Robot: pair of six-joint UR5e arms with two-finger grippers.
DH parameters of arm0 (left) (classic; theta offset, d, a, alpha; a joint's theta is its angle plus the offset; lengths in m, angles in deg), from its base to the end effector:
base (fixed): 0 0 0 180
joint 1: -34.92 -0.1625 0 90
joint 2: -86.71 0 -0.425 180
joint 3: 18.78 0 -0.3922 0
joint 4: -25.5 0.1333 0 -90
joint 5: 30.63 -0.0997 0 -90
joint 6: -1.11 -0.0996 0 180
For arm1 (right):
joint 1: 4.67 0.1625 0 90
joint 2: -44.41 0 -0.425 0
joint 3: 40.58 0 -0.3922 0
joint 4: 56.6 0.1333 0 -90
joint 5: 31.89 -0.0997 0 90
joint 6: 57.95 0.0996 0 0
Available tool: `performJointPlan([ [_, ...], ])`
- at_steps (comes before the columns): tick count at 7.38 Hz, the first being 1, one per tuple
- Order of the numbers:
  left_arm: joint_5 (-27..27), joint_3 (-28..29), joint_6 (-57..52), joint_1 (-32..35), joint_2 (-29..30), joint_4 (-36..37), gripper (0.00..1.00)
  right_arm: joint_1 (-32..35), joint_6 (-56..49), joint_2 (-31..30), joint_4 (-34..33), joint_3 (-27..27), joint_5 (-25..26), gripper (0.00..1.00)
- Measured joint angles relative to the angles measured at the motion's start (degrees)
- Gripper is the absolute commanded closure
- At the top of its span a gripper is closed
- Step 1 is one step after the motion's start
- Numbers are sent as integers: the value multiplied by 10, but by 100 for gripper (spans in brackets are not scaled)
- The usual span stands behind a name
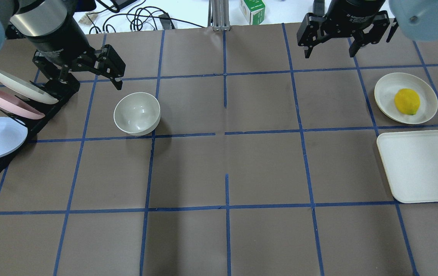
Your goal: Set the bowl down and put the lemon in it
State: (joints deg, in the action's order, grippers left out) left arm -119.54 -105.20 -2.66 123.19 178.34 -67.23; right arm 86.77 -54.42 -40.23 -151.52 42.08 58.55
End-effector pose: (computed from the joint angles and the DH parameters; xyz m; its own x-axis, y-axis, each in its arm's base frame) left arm -0.1200 -0.5062 0.4997 -0.9992 0.0353 0.0199 0.0356 0.9993 0.0123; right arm 0.1461 -0.5391 0.5123 -0.9993 0.0369 0.0002 0.0367 0.9921 -0.1204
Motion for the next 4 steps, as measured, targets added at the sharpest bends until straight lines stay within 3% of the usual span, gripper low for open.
performJointPlan([
  [3, -10, -3, -11, -5, 13, 8, 0, -1, 0, 1, -1, -1, 1, 0],
  [4, -9, -5, -34, -15, 47, 40, 0, -6, -1, 2, -2, -3, 3, 0],
])
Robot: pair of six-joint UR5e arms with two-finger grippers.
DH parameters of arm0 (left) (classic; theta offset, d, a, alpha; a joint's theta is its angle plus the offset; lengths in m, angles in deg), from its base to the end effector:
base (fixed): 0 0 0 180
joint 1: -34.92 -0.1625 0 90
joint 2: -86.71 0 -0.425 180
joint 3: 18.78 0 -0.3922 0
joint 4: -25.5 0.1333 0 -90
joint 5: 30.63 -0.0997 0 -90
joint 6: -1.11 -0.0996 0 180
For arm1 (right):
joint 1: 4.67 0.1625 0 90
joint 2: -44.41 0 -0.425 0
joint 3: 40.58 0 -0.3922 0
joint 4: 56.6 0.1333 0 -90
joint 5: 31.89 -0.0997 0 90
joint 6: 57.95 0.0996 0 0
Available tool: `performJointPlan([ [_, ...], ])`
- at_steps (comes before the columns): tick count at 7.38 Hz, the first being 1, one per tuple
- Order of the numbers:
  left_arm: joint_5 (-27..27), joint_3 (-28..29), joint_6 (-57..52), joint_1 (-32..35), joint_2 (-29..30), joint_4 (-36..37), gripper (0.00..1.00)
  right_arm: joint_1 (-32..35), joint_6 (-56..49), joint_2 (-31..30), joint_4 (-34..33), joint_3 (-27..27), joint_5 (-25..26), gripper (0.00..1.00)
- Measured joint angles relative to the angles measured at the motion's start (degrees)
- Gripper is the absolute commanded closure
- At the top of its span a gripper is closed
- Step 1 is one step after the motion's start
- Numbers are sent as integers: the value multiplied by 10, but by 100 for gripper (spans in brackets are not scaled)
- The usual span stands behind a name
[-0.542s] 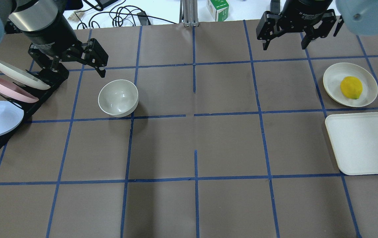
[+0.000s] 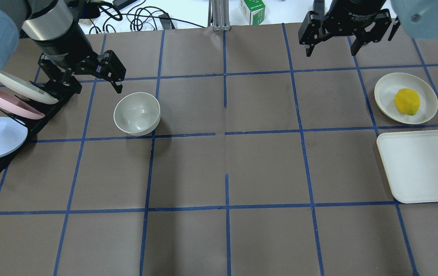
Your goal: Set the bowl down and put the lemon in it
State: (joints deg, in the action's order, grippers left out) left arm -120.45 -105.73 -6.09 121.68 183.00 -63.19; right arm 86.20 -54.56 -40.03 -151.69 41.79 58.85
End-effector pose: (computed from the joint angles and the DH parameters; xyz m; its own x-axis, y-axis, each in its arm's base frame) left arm -0.1032 -0.5411 0.4599 -0.9976 0.0689 0.0073 0.0691 0.9971 0.0330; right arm 0.1403 -0.5424 0.5133 -0.9990 0.0451 0.0054 0.0441 0.9912 -0.1252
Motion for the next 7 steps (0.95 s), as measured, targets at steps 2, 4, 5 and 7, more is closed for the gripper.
performJointPlan([
  [2, 6, -2, -45, -44, 89, 90, 0, -57, -38, 7, 1, -1, 3, 0],
  [4, 4, -16, -93, -68, 148, 126, 0, -184, -183, 28, -2, 3, 1, 0],
  [5, 4, -30, -101, -71, 167, 151, 0, -241, -262, 42, -5, 5, -3, 0],
  [7, 2, -78, -113, -72, 197, 247, 16, -306, -376, 61, -14, 7, -5, 0],
])
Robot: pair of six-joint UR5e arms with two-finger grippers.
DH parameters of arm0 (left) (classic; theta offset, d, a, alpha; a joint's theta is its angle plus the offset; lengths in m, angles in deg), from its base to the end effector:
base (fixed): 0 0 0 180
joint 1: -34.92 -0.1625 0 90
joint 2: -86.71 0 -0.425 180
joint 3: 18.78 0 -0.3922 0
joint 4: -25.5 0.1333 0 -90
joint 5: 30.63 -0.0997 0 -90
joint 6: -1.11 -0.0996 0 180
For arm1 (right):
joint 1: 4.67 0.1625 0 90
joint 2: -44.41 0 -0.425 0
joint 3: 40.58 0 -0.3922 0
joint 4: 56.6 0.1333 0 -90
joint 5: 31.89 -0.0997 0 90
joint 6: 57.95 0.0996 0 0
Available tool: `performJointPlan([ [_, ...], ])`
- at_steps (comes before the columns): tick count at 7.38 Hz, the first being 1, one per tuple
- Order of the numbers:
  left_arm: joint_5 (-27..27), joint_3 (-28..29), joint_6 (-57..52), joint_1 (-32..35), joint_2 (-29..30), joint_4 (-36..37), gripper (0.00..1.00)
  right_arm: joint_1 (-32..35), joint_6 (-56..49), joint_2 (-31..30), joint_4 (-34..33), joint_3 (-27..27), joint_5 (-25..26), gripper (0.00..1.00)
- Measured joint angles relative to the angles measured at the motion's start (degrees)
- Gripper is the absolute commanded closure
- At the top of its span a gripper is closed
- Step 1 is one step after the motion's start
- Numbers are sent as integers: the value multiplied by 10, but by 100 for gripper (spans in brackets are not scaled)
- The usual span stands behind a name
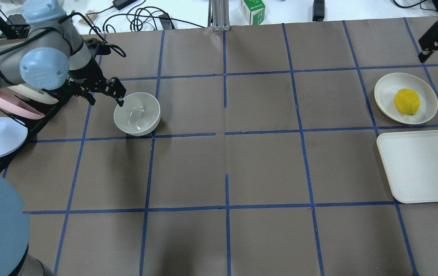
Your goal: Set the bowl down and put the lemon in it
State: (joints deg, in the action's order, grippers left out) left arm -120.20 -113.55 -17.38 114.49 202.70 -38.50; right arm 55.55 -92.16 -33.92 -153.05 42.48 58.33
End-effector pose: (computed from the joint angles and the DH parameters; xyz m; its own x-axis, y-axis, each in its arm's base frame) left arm -0.0206 -0.6285 0.2364 -0.9898 0.1386 0.0334 0.1408 0.9871 0.0763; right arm -0.1724 -0.5690 0.4498 -0.9968 -0.0769 0.0200 -0.0774 0.9967 -0.0227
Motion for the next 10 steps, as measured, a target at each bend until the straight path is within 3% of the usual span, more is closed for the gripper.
performJointPlan([
  [3, 4, -32, -2, 0, 26, 63, 100, -15, -51, 77, -67, 1, -1, 0],
  [5, 2, -37, 4, 0, 18, 57, 100, -15, -76, 160, -133, 2, 0, 0],
  [7, 4, -37, 28, 3, 11, 45, 100, -15, -84, 208, -155, 17, 0, 0],
  [8, 5, -34, 38, 6, 6, 37, 100, -15, -84, 219, -171, 28, -1, 13],
  [10, 39, -27, 76, 17, -11, 12, 100, -13, -90, 227, -201, 40, -2, 55],
])
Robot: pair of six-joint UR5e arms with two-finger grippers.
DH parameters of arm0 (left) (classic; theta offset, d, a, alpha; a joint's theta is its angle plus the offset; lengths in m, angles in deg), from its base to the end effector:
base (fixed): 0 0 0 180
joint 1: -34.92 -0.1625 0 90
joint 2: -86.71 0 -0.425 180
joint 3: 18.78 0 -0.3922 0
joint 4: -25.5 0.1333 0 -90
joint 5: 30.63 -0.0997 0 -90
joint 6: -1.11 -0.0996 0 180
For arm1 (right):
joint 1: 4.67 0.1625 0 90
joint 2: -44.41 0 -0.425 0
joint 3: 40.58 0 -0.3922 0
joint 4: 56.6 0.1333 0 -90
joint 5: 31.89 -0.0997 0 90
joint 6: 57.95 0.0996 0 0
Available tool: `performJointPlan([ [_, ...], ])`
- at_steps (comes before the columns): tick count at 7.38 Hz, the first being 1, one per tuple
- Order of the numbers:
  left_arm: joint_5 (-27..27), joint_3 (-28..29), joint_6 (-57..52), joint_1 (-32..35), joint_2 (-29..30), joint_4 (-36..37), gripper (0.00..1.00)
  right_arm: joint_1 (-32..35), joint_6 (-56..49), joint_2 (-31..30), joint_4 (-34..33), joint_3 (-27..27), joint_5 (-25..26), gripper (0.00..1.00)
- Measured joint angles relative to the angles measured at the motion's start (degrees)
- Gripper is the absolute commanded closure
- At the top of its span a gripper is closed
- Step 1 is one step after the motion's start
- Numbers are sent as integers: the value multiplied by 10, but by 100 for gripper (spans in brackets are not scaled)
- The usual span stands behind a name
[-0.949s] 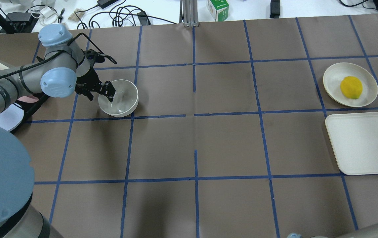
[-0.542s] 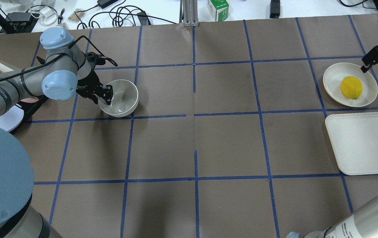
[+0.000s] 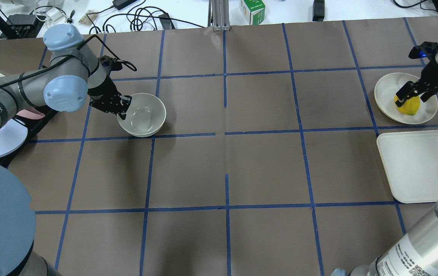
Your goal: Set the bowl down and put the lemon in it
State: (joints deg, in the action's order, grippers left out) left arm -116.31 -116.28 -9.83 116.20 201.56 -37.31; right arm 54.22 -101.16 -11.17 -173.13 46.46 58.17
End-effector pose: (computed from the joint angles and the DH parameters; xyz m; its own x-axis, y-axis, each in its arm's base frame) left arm -0.0482 -0.6147 0.2304 -0.9954 0.0318 0.0907 0.0386 0.9965 0.0741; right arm -0.2298 -0.6387 0.2006 -0.9765 -0.2075 -0.0581 -0.2110 0.9754 0.0634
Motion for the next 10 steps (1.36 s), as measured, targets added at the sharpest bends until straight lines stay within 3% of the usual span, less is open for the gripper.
performJointPlan([
  [3, 52, 7, 149, 113, 4, 27, 100, 6, -2, -7, -8, -1, 0, 59],
  [6, 71, 3, 275, 185, 11, 45, 100, 18, 3, -79, 35, -5, 2, 58],
  [7, 78, 2, 291, 193, 15, 46, 78, 23, 14, -124, 72, -6, 4, 58],
  [8, 82, 2, 294, 196, 20, 47, 31, 32, 35, -174, 119, -7, 7, 58],
  [9, 82, 4, 294, 197, 22, 48, 6, 47, 62, -218, 165, -7, 9, 58],
  [10, 79, 7, 295, 196, 16, 50, 0, 69, 94, -250, 197, -6, 10, 58],
])
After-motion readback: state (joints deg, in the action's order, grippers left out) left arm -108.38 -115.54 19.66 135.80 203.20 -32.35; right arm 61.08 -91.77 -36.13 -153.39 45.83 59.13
